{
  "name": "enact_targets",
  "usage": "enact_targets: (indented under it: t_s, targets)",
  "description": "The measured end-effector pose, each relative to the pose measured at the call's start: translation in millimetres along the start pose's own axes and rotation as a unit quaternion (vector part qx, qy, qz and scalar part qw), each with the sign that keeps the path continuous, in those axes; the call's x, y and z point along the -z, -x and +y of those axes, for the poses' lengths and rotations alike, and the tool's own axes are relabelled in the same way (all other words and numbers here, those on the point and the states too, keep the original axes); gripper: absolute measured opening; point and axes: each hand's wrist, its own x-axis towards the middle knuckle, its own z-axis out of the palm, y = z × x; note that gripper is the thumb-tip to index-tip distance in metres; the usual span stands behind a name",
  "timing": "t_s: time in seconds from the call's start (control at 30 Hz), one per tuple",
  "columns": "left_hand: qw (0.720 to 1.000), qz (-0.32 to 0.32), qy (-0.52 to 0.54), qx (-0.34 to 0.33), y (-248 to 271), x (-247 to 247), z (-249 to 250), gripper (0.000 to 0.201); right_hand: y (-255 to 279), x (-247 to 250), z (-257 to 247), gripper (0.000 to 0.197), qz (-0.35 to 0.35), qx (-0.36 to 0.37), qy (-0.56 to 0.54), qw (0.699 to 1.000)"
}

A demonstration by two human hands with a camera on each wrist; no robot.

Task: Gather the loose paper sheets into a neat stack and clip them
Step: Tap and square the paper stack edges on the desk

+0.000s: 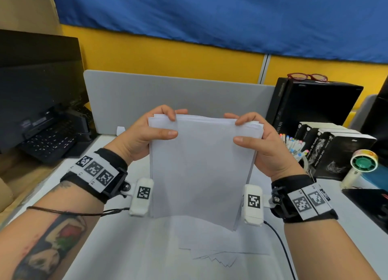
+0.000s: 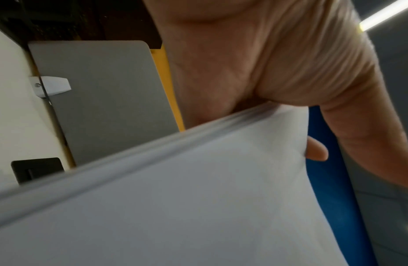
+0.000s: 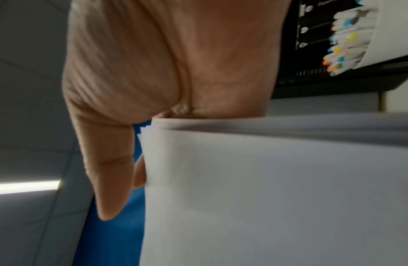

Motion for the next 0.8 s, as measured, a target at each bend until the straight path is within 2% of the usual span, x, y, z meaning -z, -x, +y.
enact_targets:
  t_s: [0.07,0.1,0.17,0.2,0.27,0.37,0.43,0.5,0.57,0.6,0.67,0.73,0.8]
  targets:
    - [1.000,-0.001,0.008,0.007,2,2,-2,0.056,0,0,0,0.037,0.005,0.000,-0.005,1.000]
    - [1.000,0.010,0.007,0.008,2,3,-5,0.059,-1,-1,2,0.048,0.013,-0.001,0.001,1.000]
    - [0.997,0.070,-0.009,0.007,4,3,-14,0.069,-1,-1,15,0.077,0.051,-0.007,0.020,0.998]
    - [0.995,0.100,-0.020,0.016,7,3,-21,0.074,1,-1,26,0.082,0.086,-0.019,0.029,0.996]
    - [0.988,0.120,-0.060,0.069,18,2,-41,0.072,10,-2,54,0.074,0.142,-0.071,0.033,0.987]
    - [0.967,0.099,-0.135,0.194,43,-3,-76,0.053,26,-3,96,0.059,0.189,-0.164,0.040,0.967]
    - [0.957,0.120,-0.140,0.225,50,-4,-86,0.050,29,-3,111,0.053,0.220,-0.171,0.065,0.958]
    - [0.949,0.149,-0.143,0.238,49,0,-88,0.036,30,0,115,0.042,0.215,-0.181,0.084,0.956]
    - [0.935,0.163,-0.155,0.276,51,8,-90,0.029,31,7,116,0.029,0.212,-0.227,0.100,0.945]
    - [0.925,0.164,-0.165,0.300,53,12,-92,0.029,31,14,119,0.028,0.229,-0.255,0.116,0.932]
    - [0.904,0.173,-0.195,0.338,61,20,-101,0.037,35,35,122,0.047,0.293,-0.306,0.171,0.890]
    - [0.886,0.190,-0.219,0.362,71,26,-114,0.058,40,59,126,0.077,0.375,-0.363,0.229,0.822]
    - [0.878,0.210,-0.205,0.377,79,31,-125,0.066,45,77,127,0.093,0.428,-0.413,0.260,0.761]
